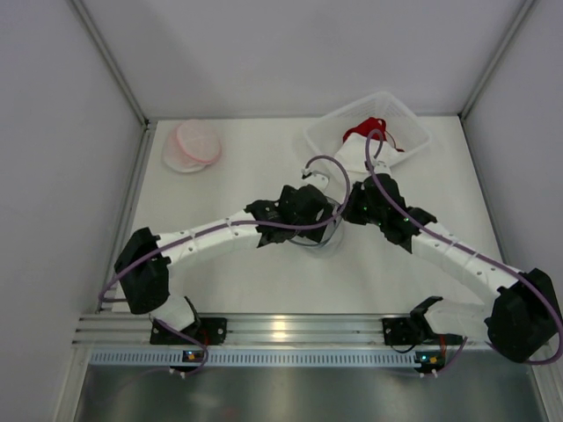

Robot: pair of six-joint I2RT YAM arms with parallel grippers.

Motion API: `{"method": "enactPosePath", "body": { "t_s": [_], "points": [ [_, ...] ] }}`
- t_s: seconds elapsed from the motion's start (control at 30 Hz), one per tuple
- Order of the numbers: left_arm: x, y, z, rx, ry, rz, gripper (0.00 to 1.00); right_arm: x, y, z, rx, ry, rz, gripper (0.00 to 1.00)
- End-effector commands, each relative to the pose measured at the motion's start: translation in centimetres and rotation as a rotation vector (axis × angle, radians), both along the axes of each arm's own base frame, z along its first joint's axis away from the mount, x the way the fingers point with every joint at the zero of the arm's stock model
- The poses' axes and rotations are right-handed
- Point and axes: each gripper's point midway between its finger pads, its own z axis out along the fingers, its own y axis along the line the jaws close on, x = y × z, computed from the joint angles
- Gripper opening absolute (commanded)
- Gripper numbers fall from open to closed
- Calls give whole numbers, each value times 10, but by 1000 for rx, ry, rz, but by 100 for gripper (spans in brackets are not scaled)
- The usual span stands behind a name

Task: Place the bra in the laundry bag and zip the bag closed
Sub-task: Open the laundry bag at the center of the board.

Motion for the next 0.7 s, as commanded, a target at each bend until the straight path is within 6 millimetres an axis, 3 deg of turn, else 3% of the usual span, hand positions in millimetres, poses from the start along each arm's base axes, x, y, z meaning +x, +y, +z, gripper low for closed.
{"method": "enactPosePath", "body": {
  "t_s": [0.0,0.1,0.17,0.2,0.27,0.3,0.43,0.5,0.57,0.67],
  "points": [
    [2,-5,-2,42,-25,-3,86,1,1,13,25,-42,-16,0],
    [4,-3,-17,95,-22,2,76,1,1,14,31,-44,-18,0],
    [6,-2,-21,110,-21,11,64,1,1,13,29,-43,-17,0],
    [6,-2,-26,116,-16,17,43,1,1,14,31,-44,-18,0],
    [6,-3,-29,112,-7,27,24,1,0,14,30,-45,-23,0],
    [7,-2,-31,113,-7,40,0,1,-1,13,27,-45,-26,0],
    [10,2,-25,103,-29,76,0,1,-4,12,20,-45,-39,0],
    [12,5,-8,63,-59,96,0,1,-5,9,12,-39,-44,0],
    [13,6,11,9,-88,105,0,2,-9,5,-4,-33,-58,0],
    [15,24,66,-173,-147,159,0,1,-11,-1,-9,-22,-72,0]
  ]
}}
